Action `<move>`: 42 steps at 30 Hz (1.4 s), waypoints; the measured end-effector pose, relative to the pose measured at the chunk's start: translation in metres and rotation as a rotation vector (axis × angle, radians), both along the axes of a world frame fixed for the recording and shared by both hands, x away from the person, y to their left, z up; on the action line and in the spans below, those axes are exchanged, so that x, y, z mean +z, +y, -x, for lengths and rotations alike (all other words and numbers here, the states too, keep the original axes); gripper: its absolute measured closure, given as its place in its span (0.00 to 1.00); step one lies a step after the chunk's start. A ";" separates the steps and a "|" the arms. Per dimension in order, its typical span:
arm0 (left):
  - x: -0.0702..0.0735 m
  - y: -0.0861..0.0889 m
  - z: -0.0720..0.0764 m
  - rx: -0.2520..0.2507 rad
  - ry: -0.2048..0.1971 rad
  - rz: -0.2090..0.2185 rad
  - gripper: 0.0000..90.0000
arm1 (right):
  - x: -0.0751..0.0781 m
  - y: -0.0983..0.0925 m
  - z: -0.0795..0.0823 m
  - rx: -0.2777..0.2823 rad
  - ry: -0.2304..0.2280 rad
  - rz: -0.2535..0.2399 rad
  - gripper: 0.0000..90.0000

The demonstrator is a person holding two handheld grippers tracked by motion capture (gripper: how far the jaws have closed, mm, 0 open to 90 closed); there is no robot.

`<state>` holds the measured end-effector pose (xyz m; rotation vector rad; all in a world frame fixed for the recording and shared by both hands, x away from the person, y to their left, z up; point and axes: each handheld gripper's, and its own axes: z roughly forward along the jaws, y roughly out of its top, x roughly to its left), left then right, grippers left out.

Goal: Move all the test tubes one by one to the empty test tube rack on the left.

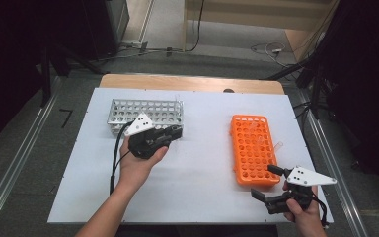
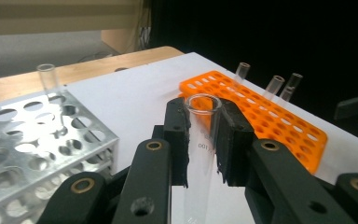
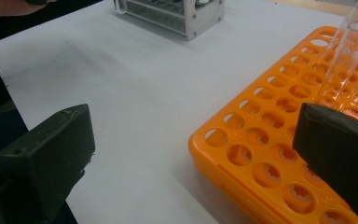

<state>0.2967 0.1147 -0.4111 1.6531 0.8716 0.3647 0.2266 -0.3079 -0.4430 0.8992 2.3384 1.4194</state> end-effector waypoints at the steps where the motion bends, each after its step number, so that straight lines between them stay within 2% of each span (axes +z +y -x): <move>1: 0.000 0.002 -0.003 0.008 0.003 -0.002 0.84 | 0.000 -0.001 -0.001 -0.003 -0.004 0.002 0.00; 7: 0.005 0.009 -0.025 0.048 0.007 -0.005 0.84 | -0.001 -0.006 -0.002 -0.020 -0.004 0.000 0.00; 15: 0.014 0.016 -0.053 0.112 -0.013 -0.028 0.84 | -0.005 -0.009 -0.005 -0.028 0.001 0.008 0.00; 29: 0.019 0.019 -0.105 0.219 -0.011 -0.004 0.84 | -0.005 -0.014 -0.007 -0.045 0.000 0.003 0.00; 34: 0.015 0.019 -0.119 0.254 -0.014 0.003 0.84 | -0.006 -0.015 -0.008 -0.048 0.002 0.000 0.00; 42: 0.005 0.017 -0.134 0.285 -0.005 -0.015 0.84 | -0.005 -0.016 -0.007 -0.057 0.001 -0.001 0.00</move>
